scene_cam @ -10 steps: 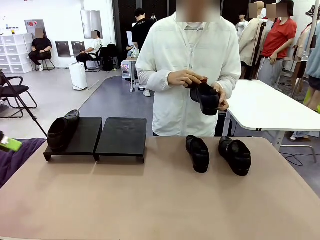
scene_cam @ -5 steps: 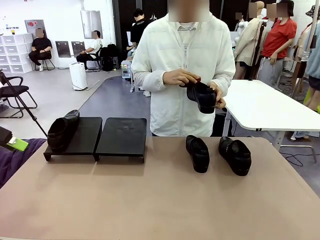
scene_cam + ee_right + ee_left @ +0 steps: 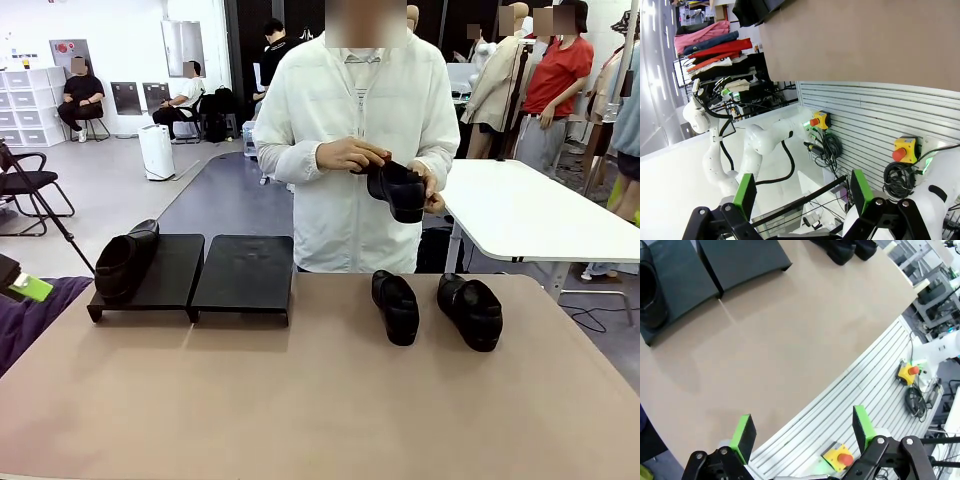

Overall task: Organize the shoes by placing them on the stand.
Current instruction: Pick up one Shoe and place it in the middle of the table.

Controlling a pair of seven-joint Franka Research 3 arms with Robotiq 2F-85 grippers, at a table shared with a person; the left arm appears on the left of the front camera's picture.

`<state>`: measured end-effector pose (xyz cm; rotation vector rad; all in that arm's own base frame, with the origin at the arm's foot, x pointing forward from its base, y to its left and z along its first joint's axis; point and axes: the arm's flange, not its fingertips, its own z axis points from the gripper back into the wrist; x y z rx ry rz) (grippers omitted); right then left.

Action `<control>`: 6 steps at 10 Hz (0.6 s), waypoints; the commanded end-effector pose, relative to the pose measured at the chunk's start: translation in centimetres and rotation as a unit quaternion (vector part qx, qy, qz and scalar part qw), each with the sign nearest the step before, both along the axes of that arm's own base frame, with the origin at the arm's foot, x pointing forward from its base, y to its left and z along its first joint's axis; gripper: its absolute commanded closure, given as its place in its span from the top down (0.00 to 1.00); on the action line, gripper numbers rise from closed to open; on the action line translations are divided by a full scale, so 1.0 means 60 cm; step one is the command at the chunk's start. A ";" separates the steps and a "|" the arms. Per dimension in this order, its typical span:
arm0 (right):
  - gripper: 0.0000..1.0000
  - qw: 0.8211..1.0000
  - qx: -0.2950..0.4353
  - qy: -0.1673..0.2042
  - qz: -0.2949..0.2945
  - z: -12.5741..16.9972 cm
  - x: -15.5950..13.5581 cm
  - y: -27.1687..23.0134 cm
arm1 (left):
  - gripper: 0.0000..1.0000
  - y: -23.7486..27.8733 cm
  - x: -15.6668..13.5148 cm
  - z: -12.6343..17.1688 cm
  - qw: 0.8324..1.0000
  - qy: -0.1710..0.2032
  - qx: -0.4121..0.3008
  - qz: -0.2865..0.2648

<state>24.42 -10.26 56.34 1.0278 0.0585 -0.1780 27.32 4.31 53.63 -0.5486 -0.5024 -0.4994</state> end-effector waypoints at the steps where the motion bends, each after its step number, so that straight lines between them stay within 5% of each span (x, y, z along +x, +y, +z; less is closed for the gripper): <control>1: 1.00 1.000 -0.004 -0.007 0.009 0.002 -0.004 -0.005 | 1.00 0.005 -0.001 0.004 1.000 0.005 0.001 0.000; 6: 1.00 1.000 -0.004 -0.007 0.009 0.002 -0.004 -0.005 | 1.00 0.005 -0.001 0.004 1.000 0.005 0.001 0.000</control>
